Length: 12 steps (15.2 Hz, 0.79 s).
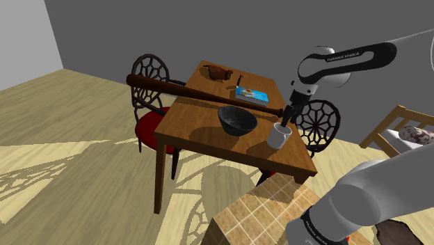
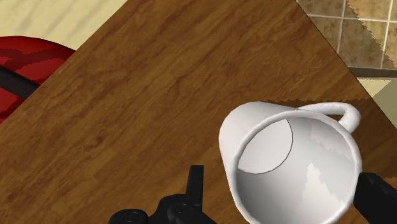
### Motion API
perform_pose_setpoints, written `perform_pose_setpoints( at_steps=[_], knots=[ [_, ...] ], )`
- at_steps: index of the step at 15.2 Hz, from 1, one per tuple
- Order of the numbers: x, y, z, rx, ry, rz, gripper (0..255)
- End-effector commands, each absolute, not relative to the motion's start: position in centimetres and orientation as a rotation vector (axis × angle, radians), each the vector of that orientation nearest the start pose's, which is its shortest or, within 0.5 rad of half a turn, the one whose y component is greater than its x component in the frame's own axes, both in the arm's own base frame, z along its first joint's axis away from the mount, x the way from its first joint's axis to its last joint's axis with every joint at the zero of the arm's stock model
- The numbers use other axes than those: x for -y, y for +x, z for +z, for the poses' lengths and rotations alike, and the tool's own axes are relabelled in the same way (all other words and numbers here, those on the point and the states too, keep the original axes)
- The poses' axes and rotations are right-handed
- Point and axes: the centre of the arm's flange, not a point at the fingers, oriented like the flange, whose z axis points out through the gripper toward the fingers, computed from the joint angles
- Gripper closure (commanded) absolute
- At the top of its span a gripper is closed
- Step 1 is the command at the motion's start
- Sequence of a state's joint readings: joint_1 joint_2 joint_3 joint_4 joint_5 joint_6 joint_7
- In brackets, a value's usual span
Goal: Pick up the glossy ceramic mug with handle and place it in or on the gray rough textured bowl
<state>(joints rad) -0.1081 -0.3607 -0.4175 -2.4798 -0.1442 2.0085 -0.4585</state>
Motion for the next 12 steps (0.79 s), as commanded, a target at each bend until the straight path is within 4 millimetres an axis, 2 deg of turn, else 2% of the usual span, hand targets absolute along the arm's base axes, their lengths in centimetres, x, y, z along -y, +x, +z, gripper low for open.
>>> perform_pose_setpoints(
  at_steps=[1,8,12],
  knots=[
    [23.4,36.2,38.7,0.064,-3.071,0.152,0],
    [23.2,35.8,35.1,0.064,-3.071,0.152,0],
    [23.2,35.8,34.8,0.064,-3.071,0.152,0]
  ],
)
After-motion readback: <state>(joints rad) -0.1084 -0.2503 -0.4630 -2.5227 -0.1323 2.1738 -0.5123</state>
